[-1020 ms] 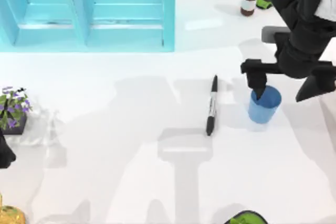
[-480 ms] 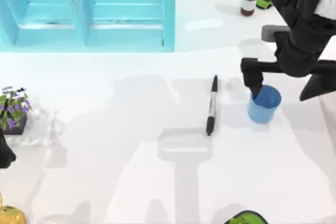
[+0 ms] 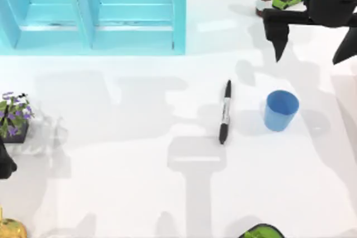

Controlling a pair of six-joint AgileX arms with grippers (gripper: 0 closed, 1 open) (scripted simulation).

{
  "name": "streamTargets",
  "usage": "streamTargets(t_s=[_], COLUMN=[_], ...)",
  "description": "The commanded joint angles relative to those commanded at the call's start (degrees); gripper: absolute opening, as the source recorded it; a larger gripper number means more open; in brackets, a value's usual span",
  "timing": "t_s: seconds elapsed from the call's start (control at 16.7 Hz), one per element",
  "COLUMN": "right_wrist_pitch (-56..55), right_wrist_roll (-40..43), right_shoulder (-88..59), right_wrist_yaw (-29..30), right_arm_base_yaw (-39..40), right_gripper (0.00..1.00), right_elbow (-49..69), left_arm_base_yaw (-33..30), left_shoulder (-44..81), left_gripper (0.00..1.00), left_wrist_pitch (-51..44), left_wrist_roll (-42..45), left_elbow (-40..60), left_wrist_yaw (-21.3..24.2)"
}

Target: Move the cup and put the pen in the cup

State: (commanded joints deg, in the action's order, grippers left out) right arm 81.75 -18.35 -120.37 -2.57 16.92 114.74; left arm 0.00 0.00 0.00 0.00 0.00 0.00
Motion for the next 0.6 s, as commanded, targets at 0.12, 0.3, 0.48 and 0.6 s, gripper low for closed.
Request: streamTargets(t_s=[0.12, 0.3, 0.48, 0.6], right_wrist_pitch=[5.92, 10.29, 10.52, 10.42], right_wrist_roll=[0.13, 0.28, 0.29, 0.15], right_shoulder=[0.07, 0.38, 0.41, 0.25], right_wrist_yaw=[0.07, -0.04, -0.06, 0.00], right_arm_base_yaw=[-0.05, -0.14, -0.14, 0.13], right_gripper=[1.00, 1.00, 1.00, 1.00], right_elbow=[5.93, 10.28, 10.52, 10.54], left_arm_base_yaw=[0.00, 0.00, 0.00, 0.00], left_shoulder=[0.00, 0.00, 0.00, 0.00], left_gripper=[1.00, 1.00, 1.00, 1.00], left_wrist_pitch=[0.00, 0.00, 0.00, 0.00], left_wrist_roll=[0.00, 0.00, 0.00, 0.00], left_elbow=[0.00, 0.00, 0.00, 0.00], left_wrist_yaw=[0.00, 0.00, 0.00, 0.00])
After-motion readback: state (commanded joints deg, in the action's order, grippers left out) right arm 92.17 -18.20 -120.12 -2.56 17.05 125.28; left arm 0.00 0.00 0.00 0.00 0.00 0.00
